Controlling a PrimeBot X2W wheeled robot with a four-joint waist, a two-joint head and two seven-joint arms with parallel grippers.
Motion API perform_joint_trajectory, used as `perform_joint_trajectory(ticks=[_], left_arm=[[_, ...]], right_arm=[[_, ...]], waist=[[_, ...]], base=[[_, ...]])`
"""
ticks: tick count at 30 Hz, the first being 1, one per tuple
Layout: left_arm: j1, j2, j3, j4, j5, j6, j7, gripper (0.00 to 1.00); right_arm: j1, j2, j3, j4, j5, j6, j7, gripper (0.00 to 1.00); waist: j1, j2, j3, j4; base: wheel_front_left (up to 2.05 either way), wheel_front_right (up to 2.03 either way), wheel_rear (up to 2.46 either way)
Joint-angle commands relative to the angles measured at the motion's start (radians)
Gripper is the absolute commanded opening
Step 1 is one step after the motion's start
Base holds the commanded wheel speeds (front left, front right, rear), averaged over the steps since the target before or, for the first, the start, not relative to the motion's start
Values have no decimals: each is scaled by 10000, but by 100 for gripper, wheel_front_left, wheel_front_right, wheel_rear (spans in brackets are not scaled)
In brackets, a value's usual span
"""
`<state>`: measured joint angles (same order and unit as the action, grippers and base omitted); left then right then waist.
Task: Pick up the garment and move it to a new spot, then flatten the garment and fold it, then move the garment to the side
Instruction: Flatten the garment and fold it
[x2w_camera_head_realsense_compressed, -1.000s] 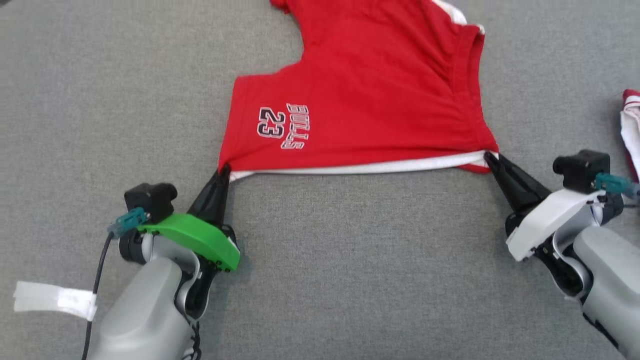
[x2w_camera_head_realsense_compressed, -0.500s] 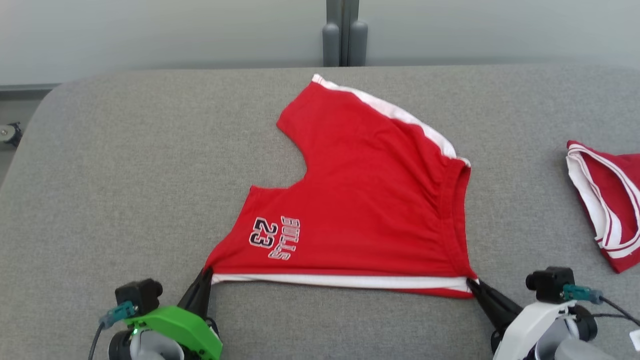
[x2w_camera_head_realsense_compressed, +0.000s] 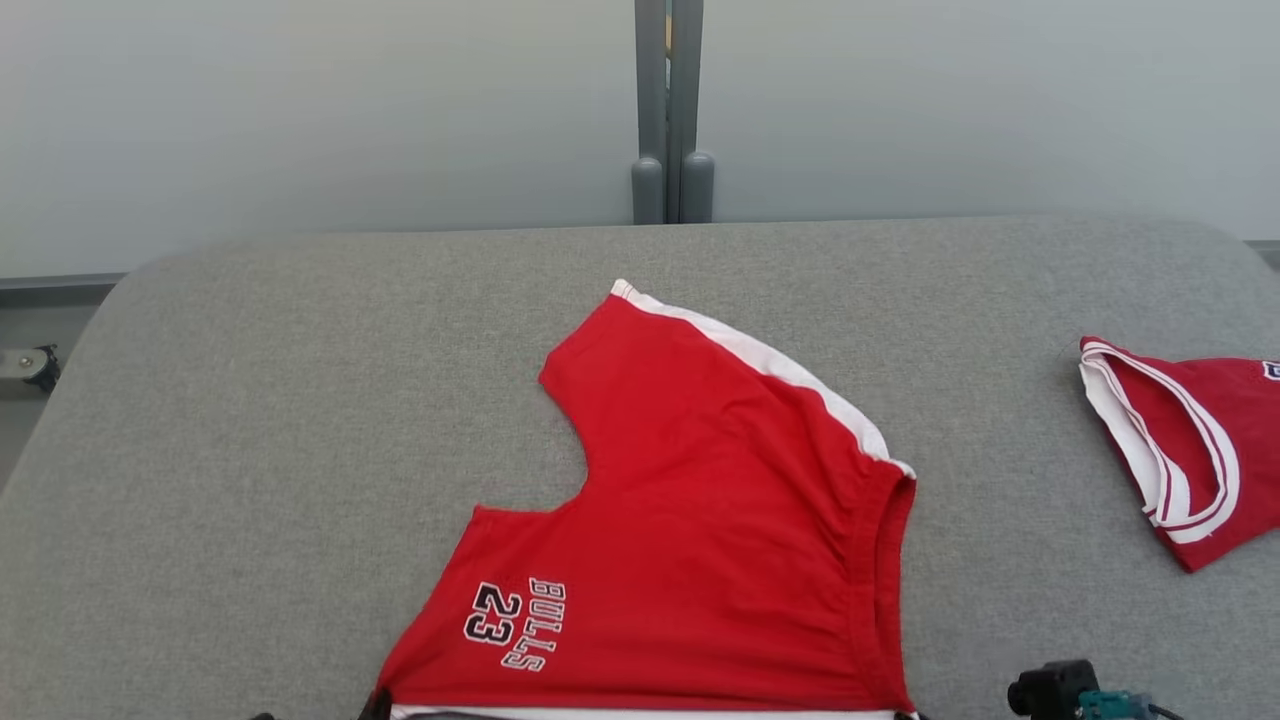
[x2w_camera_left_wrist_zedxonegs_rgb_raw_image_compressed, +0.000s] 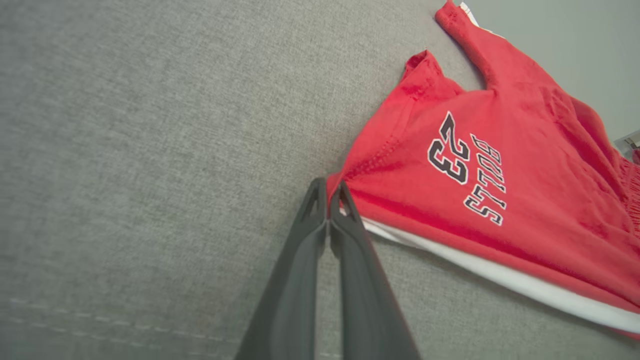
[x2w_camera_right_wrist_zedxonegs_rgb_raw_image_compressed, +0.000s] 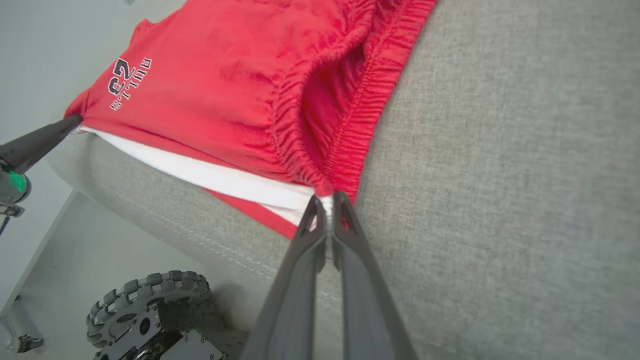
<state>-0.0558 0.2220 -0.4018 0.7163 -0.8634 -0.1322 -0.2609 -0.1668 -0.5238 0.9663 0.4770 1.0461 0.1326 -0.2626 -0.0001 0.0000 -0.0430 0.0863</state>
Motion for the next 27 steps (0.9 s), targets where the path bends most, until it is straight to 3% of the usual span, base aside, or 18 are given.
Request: perform_joint_trajectory(ticks=[1, 8, 18, 27], left_arm=[[221, 77, 152, 4, -32, 40, -51, 0], [923, -22, 301, -126, 200, 39, -51, 0], [-740, 148, -19, -1595, 1022, 37, -50, 0], [-3811, 220, -742, -767, 1058, 37, -41, 0]], right_arm=[[186, -187, 106, 30, 123, -40, -23, 0], [171, -525, 835, -337, 505, -35, -23, 0], [-311, -16, -1465, -893, -549, -32, -23, 0], [-1802, 789, -2745, -689, -1141, -29, -25, 0]], waist=[[1, 0, -123, -86], [1, 0, -232, -152], [1, 0, 575, -370], [1, 0, 2208, -1030]], base=[[0, 0, 0], [0, 0, 0], [0, 0, 0], [0, 0, 0]])
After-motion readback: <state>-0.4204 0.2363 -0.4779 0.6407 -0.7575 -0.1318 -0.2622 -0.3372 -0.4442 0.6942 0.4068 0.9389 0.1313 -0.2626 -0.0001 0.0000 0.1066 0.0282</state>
